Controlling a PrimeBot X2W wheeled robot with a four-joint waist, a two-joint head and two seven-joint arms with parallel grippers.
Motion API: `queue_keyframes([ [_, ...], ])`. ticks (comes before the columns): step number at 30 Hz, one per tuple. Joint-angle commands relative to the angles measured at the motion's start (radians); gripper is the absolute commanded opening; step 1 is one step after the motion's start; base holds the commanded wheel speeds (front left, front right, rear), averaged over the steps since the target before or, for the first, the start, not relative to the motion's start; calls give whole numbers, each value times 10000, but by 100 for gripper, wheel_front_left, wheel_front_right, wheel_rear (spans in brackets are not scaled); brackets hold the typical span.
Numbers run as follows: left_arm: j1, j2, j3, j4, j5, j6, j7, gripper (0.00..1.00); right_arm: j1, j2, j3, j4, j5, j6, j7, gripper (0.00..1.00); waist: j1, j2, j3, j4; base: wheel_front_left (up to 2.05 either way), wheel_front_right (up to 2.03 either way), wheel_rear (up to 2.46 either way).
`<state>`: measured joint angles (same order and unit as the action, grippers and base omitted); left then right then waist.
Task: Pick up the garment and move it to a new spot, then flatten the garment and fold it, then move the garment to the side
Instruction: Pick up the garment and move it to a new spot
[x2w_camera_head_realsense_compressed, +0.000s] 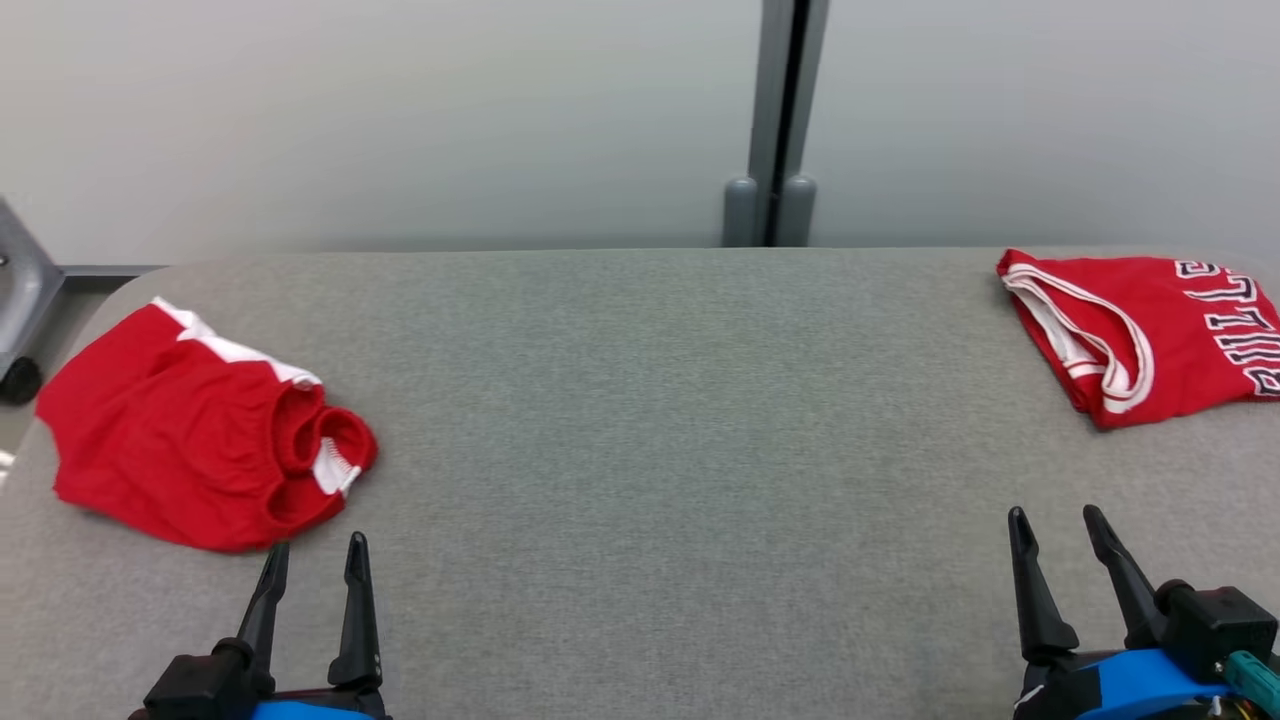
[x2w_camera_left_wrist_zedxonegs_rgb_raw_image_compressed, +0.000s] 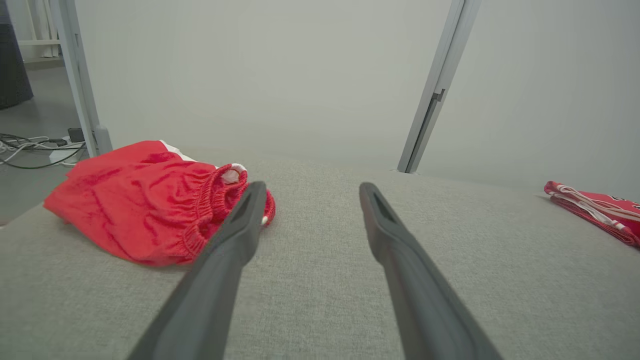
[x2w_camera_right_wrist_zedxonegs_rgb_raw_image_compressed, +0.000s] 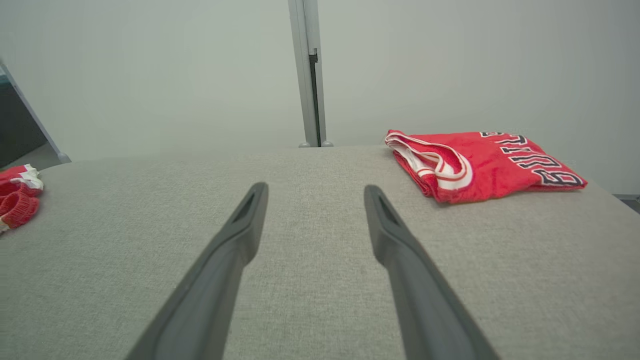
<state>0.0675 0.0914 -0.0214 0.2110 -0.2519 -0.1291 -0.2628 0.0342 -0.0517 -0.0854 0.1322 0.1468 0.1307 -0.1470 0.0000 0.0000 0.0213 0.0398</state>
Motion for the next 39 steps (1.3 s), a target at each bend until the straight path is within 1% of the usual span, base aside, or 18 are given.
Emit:
queue_keyframes([
  [1, -113, 52, 8, 26, 77, -7, -21, 100, 130, 16, 30, 22, 30, 1, -35, 100, 0, 0, 18, 205, 0, 0, 0],
  [10, 19, 70, 138, 63, 102, -5, -20, 100, 86, 14, 334, 127, 4, 1, -59, 100, 0, 0, -23, 1380, 0, 0, 0],
  [15, 109, 24, 177, -33, 133, 7, -21, 100, 149, 11, 204, 251, 76, 1, -111, 100, 0, 0, -34, 2109, 0, 0, 0],
  [17, 138, 8, 201, -68, 144, 13, -21, 100, 93, 13, 265, 267, 102, 1, -145, 100, 0, 0, -33, 2344, 0, 0, 0],
  [18, 138, 8, 201, -68, 144, 13, -21, 100, 93, 13, 265, 267, 102, 1, -145, 100, 0, 0, -33, 2344, 0, 0, 0],
  [19, 175, -6, 189, -73, 147, 14, -20, 100, 58, 8, 312, 288, 125, 1, -154, 100, 0, 0, -36, 2565, 0, 0, 0],
  [22, 220, -31, 183, -92, 162, 24, -21, 100, 39, 10, 368, 337, 139, 1, -135, 100, 0, 0, -49, 2854, 0, 0, 0],
  [26, 273, -44, 183, -101, 176, 33, -21, 100, 34, 9, 453, 379, 188, 1, -129, 100, 0, 0, -69, 3149, 0, 0, 0],
  [30, 298, -72, 223, -148, 166, 51, -21, 100, -38, 7, 561, 421, 213, 1, -117, 100, 0, 0, -55, 3306, 0, 0, 0],
  [39, 336, -121, 245, -236, 140, 111, -21, 100, -113, 9, 605, 485, 189, 1, -140, 100, 0, 0, 11, 3357, 0, 0, 0],
])
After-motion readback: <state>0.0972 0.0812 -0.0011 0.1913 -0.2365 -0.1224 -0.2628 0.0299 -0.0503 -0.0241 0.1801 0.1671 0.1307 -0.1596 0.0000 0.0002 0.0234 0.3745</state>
